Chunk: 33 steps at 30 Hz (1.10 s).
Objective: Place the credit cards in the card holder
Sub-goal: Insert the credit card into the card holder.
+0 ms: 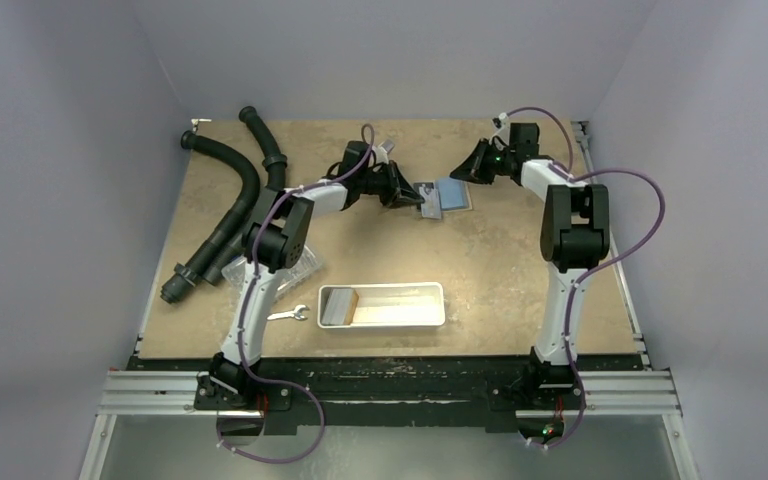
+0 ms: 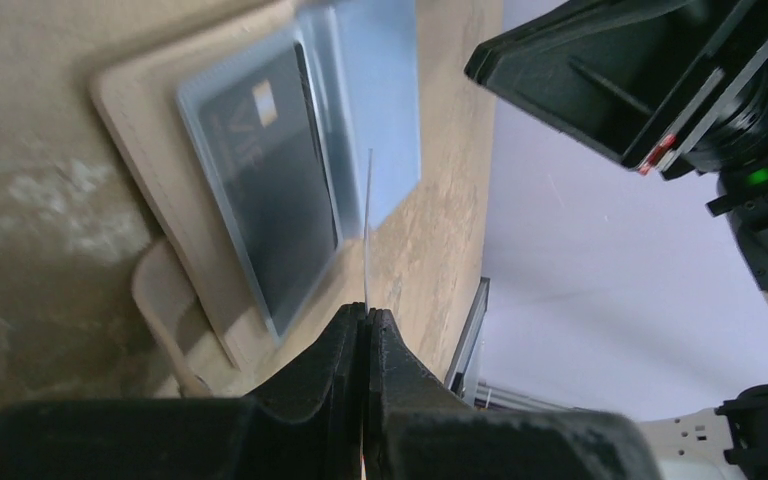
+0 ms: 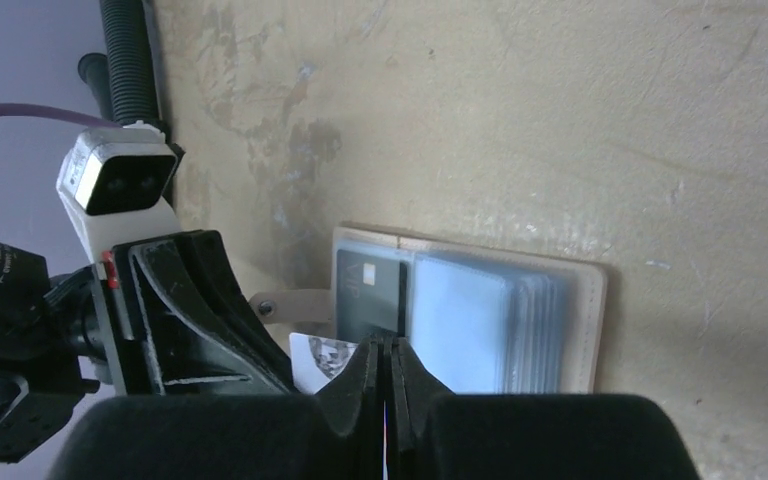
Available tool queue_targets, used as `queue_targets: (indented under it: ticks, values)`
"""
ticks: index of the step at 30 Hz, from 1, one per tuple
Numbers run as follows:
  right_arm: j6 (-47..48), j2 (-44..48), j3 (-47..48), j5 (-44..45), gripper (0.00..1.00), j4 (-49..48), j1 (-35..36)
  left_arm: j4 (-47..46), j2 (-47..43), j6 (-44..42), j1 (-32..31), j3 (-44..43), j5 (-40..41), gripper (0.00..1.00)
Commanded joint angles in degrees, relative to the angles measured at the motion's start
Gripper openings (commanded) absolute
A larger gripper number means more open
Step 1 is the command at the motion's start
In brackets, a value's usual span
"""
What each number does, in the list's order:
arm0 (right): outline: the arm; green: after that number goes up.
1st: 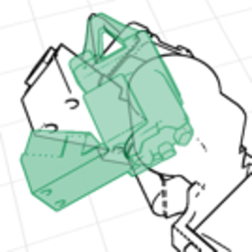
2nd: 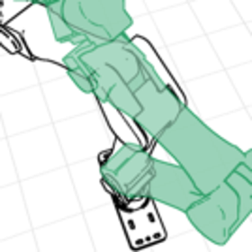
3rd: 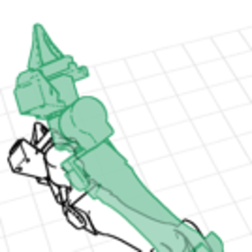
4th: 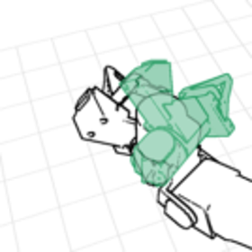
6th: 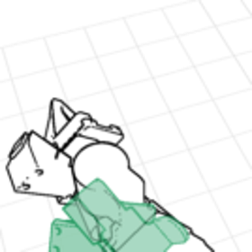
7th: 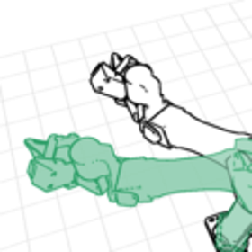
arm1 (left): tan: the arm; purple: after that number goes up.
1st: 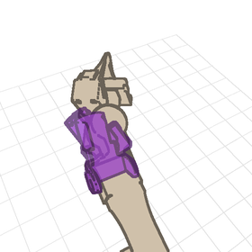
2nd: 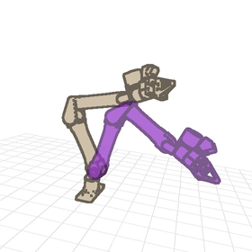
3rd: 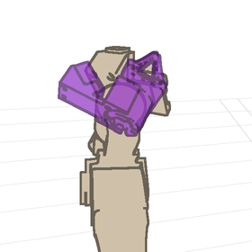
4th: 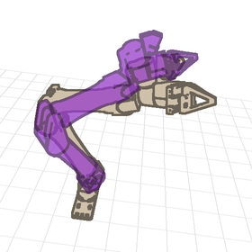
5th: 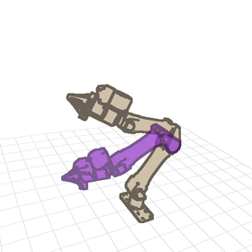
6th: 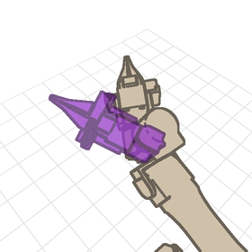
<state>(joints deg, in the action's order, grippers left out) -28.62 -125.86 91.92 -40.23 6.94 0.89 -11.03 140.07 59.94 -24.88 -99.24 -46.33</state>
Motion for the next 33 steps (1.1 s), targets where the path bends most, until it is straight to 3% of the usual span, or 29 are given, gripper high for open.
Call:
queue_targets:
  ticks: [1, 12, 20, 33]
  values:
    - [2.59, -2.1, 3.62, -0.13, 0.04, 2.12, -0.26, -0.4, 2.62, 1.66, 1.32, -5.93, -2.39, 0.0]
    - [6.67, -6.16, 7.29, 9.54, 0.0, 9.1, -0.71, -3.27, 7.23, 3.31, 1.32, -9.34, -5.61, 0.0]
    - [7.5, -6.24, 7.1, 9.74, 0.0, 9.36, -0.71, -9.04, 8.09, 6.79, 1.4, -9.26, -7.63, 0.0]
    - [7.88, -5.88, 7.06, 9.36, 0.0, 9.28, -0.71, -7.94, 7.55, 5.21, 2.3, -9.93, -7.99, 0.0]
